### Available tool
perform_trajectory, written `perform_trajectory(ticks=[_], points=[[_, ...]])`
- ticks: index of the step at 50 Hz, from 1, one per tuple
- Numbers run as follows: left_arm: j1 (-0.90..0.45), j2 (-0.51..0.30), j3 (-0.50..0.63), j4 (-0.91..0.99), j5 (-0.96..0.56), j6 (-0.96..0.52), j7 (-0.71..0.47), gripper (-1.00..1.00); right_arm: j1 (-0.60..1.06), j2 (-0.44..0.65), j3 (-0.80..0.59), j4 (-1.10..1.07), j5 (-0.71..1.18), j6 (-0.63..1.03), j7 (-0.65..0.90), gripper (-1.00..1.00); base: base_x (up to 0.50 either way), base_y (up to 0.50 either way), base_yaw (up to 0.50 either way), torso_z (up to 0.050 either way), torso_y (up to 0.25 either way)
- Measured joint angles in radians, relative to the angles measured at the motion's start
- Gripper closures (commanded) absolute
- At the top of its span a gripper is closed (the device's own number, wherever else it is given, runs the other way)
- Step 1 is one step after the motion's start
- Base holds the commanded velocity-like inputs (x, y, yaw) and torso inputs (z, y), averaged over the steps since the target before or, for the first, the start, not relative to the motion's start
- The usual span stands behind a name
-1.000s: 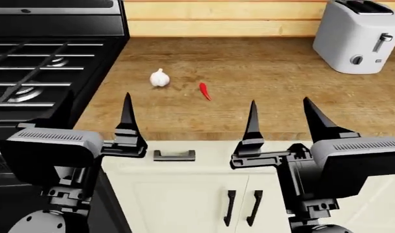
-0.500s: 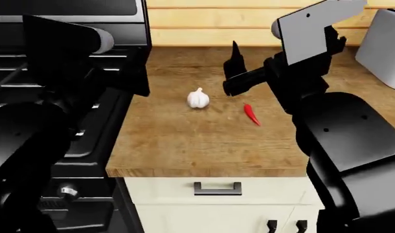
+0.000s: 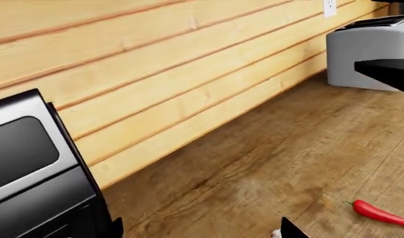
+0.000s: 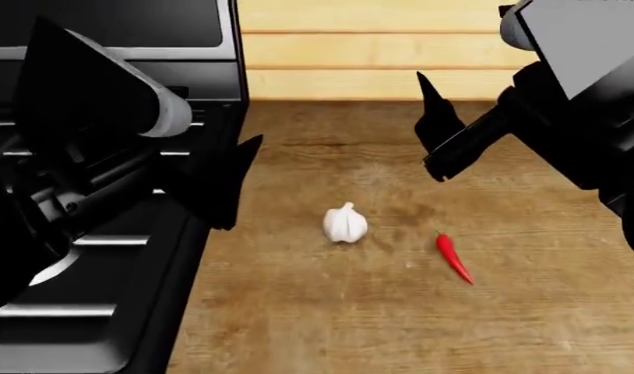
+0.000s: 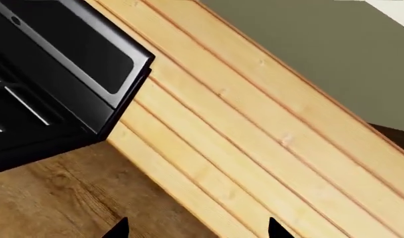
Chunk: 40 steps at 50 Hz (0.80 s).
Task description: Pick the garlic, chili pepper from the counter and place them in the cabinet. Then close the cabinet.
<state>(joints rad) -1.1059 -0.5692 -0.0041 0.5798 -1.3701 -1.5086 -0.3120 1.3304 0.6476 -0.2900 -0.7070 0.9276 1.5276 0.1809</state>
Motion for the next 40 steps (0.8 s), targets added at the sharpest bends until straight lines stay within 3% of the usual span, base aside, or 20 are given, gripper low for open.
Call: perform_trajectory(ticks=[15,33,40], points=[[-0.041,-0.086,0.022,0.011,-0.129,0.025,-0.061,-1.00,0.057,0.121,-0.032,-0.025,0.189,-0.020,0.084,-1.00,0.50,-0.24,0.00,0.000,0.001],[-0.038,-0.132,0.049,0.029,-0.173,0.055,-0.085,-1.00,0.060,0.158,-0.056,-0.054,0.270,-0.057,0.113,-1.00,0.50,-0.21,0.00,0.000,0.001],[-0.027,-0.159,0.059,0.057,-0.254,0.065,-0.089,-1.00,0.060,0.164,-0.031,-0.058,0.367,-0.052,0.157,-1.00,0.36,-0.08,0.00,0.000,0.000]])
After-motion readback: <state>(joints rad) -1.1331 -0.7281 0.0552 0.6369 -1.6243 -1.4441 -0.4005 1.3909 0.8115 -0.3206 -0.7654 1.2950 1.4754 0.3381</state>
